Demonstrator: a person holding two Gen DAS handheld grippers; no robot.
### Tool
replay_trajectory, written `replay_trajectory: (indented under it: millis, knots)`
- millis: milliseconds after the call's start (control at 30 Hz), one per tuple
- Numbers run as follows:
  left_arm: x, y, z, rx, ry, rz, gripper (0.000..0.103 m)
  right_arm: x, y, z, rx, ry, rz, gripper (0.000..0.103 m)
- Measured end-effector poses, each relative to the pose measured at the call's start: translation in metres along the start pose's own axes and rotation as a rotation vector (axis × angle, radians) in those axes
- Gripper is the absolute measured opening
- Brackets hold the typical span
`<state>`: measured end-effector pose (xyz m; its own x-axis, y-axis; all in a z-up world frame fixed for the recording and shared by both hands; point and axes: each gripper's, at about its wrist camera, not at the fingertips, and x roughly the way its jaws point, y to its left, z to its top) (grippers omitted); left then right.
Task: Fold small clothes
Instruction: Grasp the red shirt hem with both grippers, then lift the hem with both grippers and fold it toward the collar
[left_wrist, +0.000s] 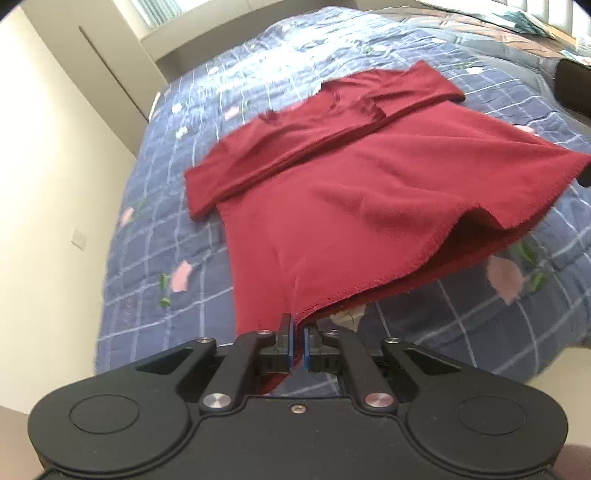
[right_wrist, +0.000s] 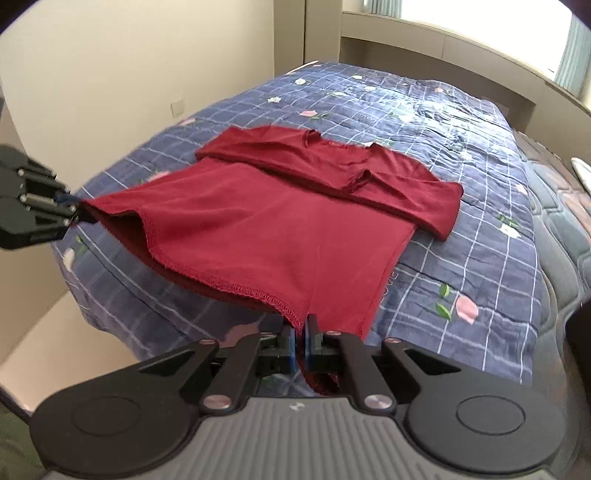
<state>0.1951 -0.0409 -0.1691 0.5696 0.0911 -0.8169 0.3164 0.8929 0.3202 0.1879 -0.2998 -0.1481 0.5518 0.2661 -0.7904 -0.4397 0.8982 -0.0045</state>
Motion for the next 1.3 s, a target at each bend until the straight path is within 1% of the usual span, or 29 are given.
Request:
replay_trajectory:
  millis: [133, 200, 267, 333, 467, 500, 567, 633, 867, 967, 1067, 1133, 1233, 1300]
  knots:
    - [-0.035, -0.001, -0.006, 0.01, 0.023, -0.013, 0.004, -0.03, 0.003, -0.007, 0.034, 0.007, 0.013, 0.005]
    - [-0.053, -0.005, -0.011, 0.025, 0.029, -0.025, 0.004, -0.045, 0.002, -0.013, 0.059, 0.014, 0.017, 0.005]
    - [-0.068, -0.007, -0.02, 0.017, 0.037, -0.038, 0.004, -0.059, 0.005, -0.019, 0.093, 0.019, 0.015, 0.005]
    - [-0.08, -0.006, -0.027, -0.015, 0.051, -0.05, 0.004, -0.068, 0.006, -0.023, 0.138, 0.022, 0.016, 0.005]
    - [-0.093, 0.0, -0.038, -0.131, 0.091, -0.092, 0.004, -0.074, 0.006, -0.025, 0.206, 0.023, 0.023, 0.005]
    - [-0.096, -0.001, -0.039, -0.144, 0.096, -0.095, 0.004, -0.075, 0.006, -0.024, 0.206, 0.02, 0.023, 0.005]
    - [-0.098, -0.002, -0.037, -0.13, 0.087, -0.091, 0.005, -0.074, 0.005, -0.02, 0.196, 0.014, 0.015, 0.005]
    - [-0.097, 0.0, -0.031, -0.123, 0.083, -0.087, 0.005, -0.073, 0.003, -0.016, 0.193, 0.006, 0.006, 0.005]
    - [-0.086, 0.014, -0.015, -0.146, 0.092, -0.086, 0.005, -0.059, -0.004, 0.0, 0.221, 0.007, -0.015, 0.005]
    - [-0.079, 0.018, -0.009, -0.149, 0.096, -0.095, 0.005, -0.051, -0.005, 0.014, 0.188, 0.005, -0.04, 0.005]
    - [-0.065, 0.032, 0.005, -0.19, 0.102, -0.124, 0.005, -0.037, -0.011, 0.036, 0.166, -0.01, -0.064, 0.006]
    - [-0.052, 0.047, 0.019, -0.239, 0.102, -0.156, 0.005, -0.026, -0.02, 0.053, 0.175, -0.014, -0.079, 0.006]
    - [-0.029, 0.074, 0.05, -0.321, 0.095, -0.21, 0.005, -0.007, -0.039, 0.086, 0.199, -0.023, -0.104, 0.006]
    - [-0.016, 0.09, 0.073, -0.356, 0.085, -0.236, 0.005, 0.006, -0.052, 0.109, 0.198, -0.027, -0.119, 0.006]
